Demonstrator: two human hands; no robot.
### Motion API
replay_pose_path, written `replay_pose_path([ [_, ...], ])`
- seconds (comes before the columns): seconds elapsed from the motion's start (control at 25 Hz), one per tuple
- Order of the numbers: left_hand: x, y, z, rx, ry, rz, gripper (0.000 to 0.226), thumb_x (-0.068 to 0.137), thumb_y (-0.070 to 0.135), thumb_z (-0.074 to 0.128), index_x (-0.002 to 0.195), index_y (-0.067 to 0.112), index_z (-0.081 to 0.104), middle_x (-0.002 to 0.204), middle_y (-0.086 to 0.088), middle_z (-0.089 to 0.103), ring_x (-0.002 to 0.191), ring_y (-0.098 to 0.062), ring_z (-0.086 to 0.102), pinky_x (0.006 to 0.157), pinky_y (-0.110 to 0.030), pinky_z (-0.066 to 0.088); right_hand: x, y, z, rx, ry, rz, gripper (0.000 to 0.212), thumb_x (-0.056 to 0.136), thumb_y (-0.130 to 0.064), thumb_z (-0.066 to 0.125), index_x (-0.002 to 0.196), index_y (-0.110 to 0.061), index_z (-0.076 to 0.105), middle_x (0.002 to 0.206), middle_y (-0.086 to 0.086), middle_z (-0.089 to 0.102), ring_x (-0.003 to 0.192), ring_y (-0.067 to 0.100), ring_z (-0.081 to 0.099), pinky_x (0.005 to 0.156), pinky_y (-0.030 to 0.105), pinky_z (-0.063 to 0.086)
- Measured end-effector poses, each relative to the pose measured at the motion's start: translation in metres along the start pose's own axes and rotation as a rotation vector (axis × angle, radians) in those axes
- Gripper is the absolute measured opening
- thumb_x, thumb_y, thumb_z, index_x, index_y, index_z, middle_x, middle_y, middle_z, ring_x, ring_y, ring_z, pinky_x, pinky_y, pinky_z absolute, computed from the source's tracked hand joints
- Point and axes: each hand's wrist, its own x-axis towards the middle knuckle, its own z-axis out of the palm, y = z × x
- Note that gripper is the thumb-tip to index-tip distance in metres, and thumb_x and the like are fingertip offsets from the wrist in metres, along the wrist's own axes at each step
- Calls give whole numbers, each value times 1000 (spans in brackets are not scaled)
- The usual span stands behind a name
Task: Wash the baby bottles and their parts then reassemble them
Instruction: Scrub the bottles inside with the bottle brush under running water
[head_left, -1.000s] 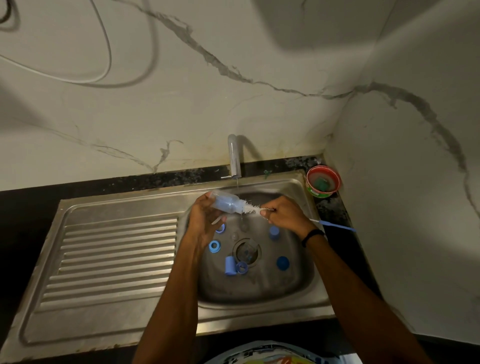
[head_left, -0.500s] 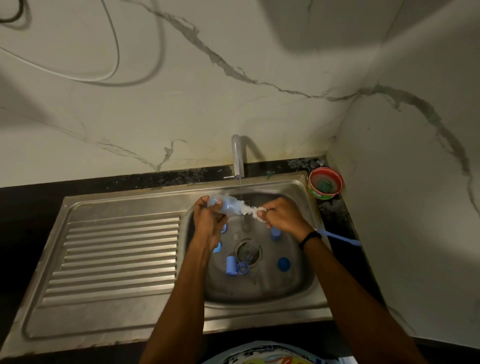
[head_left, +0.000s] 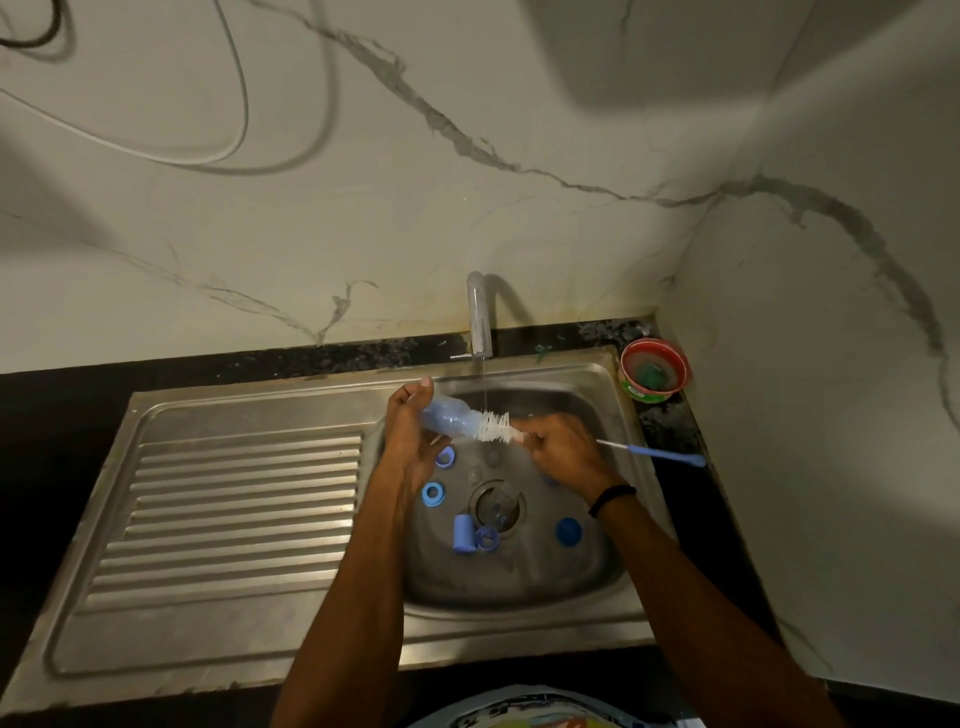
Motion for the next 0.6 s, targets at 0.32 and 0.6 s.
replay_pose_path([
  [0.32, 11, -30, -22, 166, -105, 19, 61, 82, 47, 76, 123, 3, 65, 123, -27, 64, 117, -48, 59, 107, -67, 40, 10, -2, -3, 58, -72, 134, 36, 96, -26, 57, 60, -26, 58, 59, -1, 58, 58, 15, 53, 63, 36, 48],
  [0.6, -6, -9, -23, 163, -158, 22, 56, 91, 33, 68, 136, 4, 52, 127, -20, 64, 123, -43, 58, 105, -57, 47, 5, 13, -2, 136, -128, 123, 31, 98, -24, 56, 68, -25, 63, 60, -1, 59, 56, 13, 52, 57, 24, 41],
])
